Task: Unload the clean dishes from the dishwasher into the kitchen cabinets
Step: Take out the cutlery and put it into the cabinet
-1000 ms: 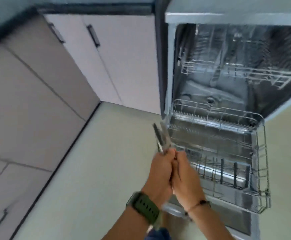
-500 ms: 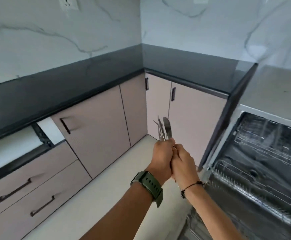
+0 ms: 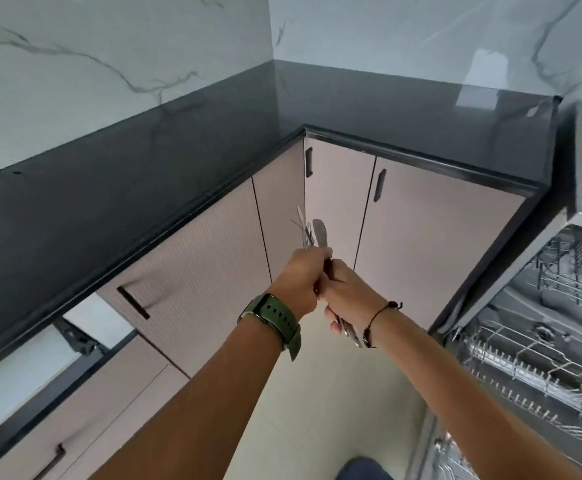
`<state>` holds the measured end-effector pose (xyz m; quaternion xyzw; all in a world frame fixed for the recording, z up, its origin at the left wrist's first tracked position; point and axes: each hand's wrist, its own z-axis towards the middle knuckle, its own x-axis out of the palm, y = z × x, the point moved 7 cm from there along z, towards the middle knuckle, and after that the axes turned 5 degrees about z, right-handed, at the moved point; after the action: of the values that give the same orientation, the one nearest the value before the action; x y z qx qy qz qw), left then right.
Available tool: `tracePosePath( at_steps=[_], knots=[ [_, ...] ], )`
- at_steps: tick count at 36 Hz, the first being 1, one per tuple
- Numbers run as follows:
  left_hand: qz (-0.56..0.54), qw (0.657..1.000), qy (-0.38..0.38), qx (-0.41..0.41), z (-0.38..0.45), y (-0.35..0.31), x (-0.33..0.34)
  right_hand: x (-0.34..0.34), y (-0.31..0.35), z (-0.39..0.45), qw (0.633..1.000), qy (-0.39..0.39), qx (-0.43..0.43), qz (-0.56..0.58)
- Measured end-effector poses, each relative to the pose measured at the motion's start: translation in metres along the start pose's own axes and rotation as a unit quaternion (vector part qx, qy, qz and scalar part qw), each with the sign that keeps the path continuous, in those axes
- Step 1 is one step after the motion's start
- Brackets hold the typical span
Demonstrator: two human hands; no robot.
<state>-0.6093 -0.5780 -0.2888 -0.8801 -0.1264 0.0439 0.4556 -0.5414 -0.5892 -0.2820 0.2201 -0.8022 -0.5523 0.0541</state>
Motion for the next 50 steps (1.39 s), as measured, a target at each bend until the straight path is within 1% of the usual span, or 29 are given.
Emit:
tracePosePath(
  at_steps=[4,9,12,18,20,22,26,28,31,35,38,41,43,44,47,50],
  knots=[
    [0.009,1.000,0.028,-0.009,0.053,-0.027,0.001,-0.009,0.013,0.060,0.999,-0.001,0.010,-0.042],
    [0.032,0.999,0.025,0.004,0.123,-0.069,0.008,-0.025,0.032,0.139,0.996,-0.050,-0.002,-0.071],
    [0.037,0.998,0.051,-0.003,0.152,-0.089,0.017,-0.033,0.045,0.170,0.995,-0.071,-0.019,-0.073],
    [0.056,0.997,0.054,0.001,0.218,-0.122,0.020,-0.046,0.061,0.237,0.996,-0.078,-0.027,-0.040],
    [0.055,0.997,0.060,-0.003,0.238,-0.133,0.023,-0.052,0.066,0.260,0.994,-0.090,-0.027,-0.051],
    [0.052,0.997,0.063,-0.003,0.262,-0.146,0.026,-0.059,0.076,0.284,0.990,-0.103,-0.034,-0.091],
    [0.041,0.997,0.060,0.016,0.314,-0.189,0.030,-0.084,0.107,0.336,0.956,-0.148,-0.044,-0.249],
    [0.031,0.997,0.062,0.021,0.339,-0.214,0.035,-0.099,0.126,0.362,0.928,-0.175,-0.052,-0.324],
    [-0.013,0.997,0.074,0.031,0.376,-0.252,0.044,-0.124,0.157,0.403,0.882,-0.209,-0.077,-0.414],
    [-0.030,0.997,0.071,0.023,0.419,-0.295,0.054,-0.160,0.182,0.455,0.828,-0.226,-0.090,-0.505],
    [-0.040,0.997,0.066,0.026,0.453,-0.313,0.062,-0.183,0.183,0.488,0.810,-0.224,-0.088,-0.534],
    [-0.065,0.996,0.053,0.025,0.476,-0.319,0.068,-0.203,0.177,0.510,0.810,-0.226,-0.082,-0.535],
    [-0.046,0.998,0.023,0.037,0.488,-0.320,0.069,-0.211,0.176,0.518,0.802,-0.231,-0.090,-0.544],
    [-0.048,0.999,0.005,0.026,0.492,-0.319,0.068,-0.213,0.177,0.522,0.793,-0.232,-0.098,-0.554],
    [0.001,0.999,-0.024,0.031,0.504,-0.320,0.070,-0.216,0.177,0.529,0.771,-0.228,-0.123,-0.582],
    [0.064,0.996,-0.044,0.041,0.508,-0.322,0.068,-0.220,0.178,0.531,0.761,-0.235,-0.138,-0.589]
  ],
)
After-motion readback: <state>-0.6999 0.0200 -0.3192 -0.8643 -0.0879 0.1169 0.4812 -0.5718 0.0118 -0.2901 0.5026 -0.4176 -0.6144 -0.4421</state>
